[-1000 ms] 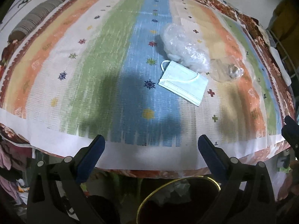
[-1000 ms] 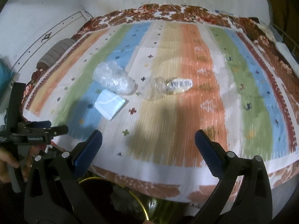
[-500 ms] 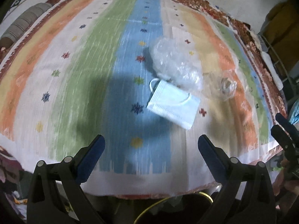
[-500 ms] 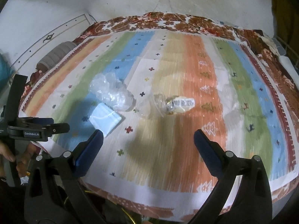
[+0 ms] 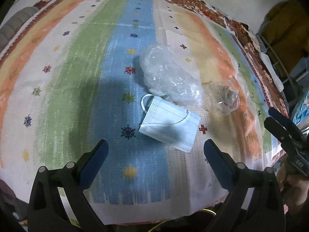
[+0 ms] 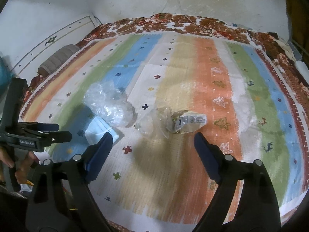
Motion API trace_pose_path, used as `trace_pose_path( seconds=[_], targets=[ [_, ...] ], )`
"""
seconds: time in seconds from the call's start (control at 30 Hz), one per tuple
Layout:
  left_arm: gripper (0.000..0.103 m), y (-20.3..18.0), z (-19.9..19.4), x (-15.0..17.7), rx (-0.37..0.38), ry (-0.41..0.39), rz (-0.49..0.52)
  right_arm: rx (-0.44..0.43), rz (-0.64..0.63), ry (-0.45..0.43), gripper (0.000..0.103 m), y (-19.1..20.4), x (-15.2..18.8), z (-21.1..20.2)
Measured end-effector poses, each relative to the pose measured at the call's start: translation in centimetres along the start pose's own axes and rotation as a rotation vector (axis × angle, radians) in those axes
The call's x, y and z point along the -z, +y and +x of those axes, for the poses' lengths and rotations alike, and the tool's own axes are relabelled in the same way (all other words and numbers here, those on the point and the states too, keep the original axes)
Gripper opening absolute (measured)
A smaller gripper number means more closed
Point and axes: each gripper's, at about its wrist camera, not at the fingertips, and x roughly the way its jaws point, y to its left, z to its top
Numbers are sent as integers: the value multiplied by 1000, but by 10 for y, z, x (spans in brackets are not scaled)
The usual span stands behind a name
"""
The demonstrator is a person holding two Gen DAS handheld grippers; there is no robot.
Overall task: Collect trash
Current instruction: 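Grasp the blue face mask with the left tool while the right tool grasps the clear cup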
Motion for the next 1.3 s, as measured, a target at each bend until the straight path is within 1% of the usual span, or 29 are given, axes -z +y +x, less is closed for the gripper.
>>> trace_pose_path(
  seconds=[0.2,0.27,0.3,0.4,0.47,0.6,0.63,0.67,0.73,0.8,0.83,0.93,1.07,1.1,1.13,1.17,1.2,1.23,1.27,1.3],
  targets=[
    [96,3,12,-6,45,13,5,-4,-17,10,80,3,-4,13],
    [92,5,17,-10,51,17,4,-6,-12,18,76,1,-7,19],
    [87,5,20,-12,56,21,6,-3,-9,22,75,0,-8,23],
    [83,5,28,-16,58,33,17,-2,19,36,70,-7,-12,34],
    [80,5,35,-19,53,39,29,-9,22,46,57,-10,-15,39],
    [79,6,44,-25,45,42,39,-21,39,54,55,-16,-19,50],
    [79,6,46,-26,41,41,42,-23,44,61,53,-17,-20,54],
    [79,5,48,-27,37,40,46,-26,45,67,48,-17,-21,57],
    [79,5,52,-29,31,42,48,-34,47,82,44,-19,-22,65],
    [79,6,53,-31,43,33,39,-38,46,86,41,-19,-23,70],
    [79,6,54,-31,46,31,39,-45,48,92,37,-19,-23,73],
    [78,6,64,-29,28,52,46,-59,56,121,26,-19,-21,82],
    [77,1,70,-23,-10,39,89,-68,58,133,15,-17,-17,85],
    [75,1,70,-21,-20,35,93,-74,61,133,13,-16,-17,85],
    [70,1,71,-21,-37,32,100,-81,64,133,9,-15,-17,85],
    [68,0,71,-20,-53,31,109,-87,67,135,8,-13,-17,84],
    [62,0,71,-19,-73,30,117,-87,67,139,7,-11,-17,84],
    [51,1,70,-19,-78,32,118,-86,68,139,5,-10,-17,82],
    [46,2,69,-20,-73,34,115,-89,72,137,3,-10,-17,83],
    [35,3,68,-20,-62,41,109,-91,78,136,3,-9,-17,82]
  ],
)
